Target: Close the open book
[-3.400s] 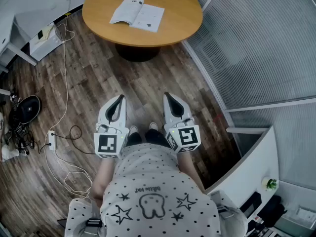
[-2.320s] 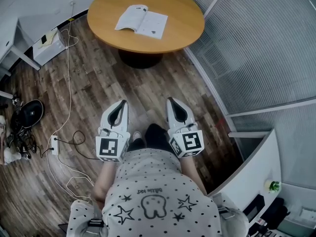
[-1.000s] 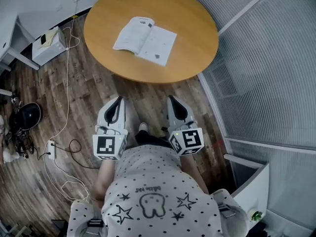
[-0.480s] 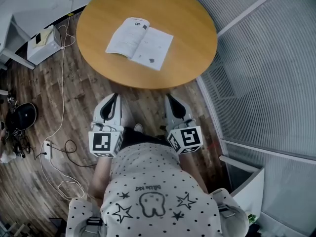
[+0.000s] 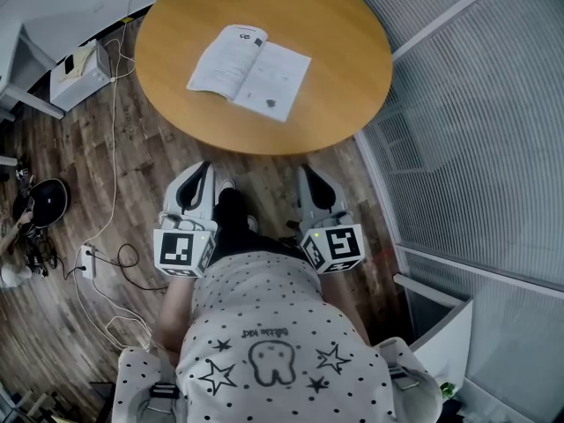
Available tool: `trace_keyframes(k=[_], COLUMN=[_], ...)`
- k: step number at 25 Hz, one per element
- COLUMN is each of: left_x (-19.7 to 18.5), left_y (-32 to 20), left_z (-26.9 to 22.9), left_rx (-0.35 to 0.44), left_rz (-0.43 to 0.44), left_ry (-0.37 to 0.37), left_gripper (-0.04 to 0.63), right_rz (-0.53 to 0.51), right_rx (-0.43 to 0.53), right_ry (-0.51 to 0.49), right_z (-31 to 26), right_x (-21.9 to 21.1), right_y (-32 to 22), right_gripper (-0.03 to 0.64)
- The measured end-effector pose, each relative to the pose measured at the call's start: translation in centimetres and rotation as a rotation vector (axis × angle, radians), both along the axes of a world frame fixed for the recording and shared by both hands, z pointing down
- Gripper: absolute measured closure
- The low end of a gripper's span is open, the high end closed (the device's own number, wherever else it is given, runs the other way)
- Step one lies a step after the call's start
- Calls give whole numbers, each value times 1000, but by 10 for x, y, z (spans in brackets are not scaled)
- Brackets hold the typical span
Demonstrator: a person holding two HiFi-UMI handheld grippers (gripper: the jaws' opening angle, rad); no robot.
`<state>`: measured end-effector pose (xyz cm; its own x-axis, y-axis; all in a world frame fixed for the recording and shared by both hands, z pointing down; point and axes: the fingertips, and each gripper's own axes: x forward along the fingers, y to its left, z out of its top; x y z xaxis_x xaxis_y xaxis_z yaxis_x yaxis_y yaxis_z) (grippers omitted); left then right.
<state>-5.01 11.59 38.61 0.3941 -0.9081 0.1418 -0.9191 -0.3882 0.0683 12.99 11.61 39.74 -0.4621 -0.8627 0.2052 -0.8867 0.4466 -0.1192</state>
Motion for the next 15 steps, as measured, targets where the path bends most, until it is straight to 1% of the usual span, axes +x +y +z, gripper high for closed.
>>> trace_keyframes(k=[4, 8, 13, 15], left_x=[-6, -14, -38, -42], left_y=[-8, -27, -81, -100], left_z=[3, 6, 7, 4], left_rx=[-10, -17, -22, -18], left_rz=[6, 12, 15, 25], left_ry=[1, 10, 17, 13], left_gripper=[584, 584, 584, 584], right_rz=[11, 27, 38, 51], right_rx=[-5, -16, -22, -15], right_ry=[3, 3, 12, 14], right_z=[1, 4, 4, 0], right_x=[-3, -6, -25, -26], right_y=[-7, -26, -73, -88], right_gripper=[612, 612, 612, 612])
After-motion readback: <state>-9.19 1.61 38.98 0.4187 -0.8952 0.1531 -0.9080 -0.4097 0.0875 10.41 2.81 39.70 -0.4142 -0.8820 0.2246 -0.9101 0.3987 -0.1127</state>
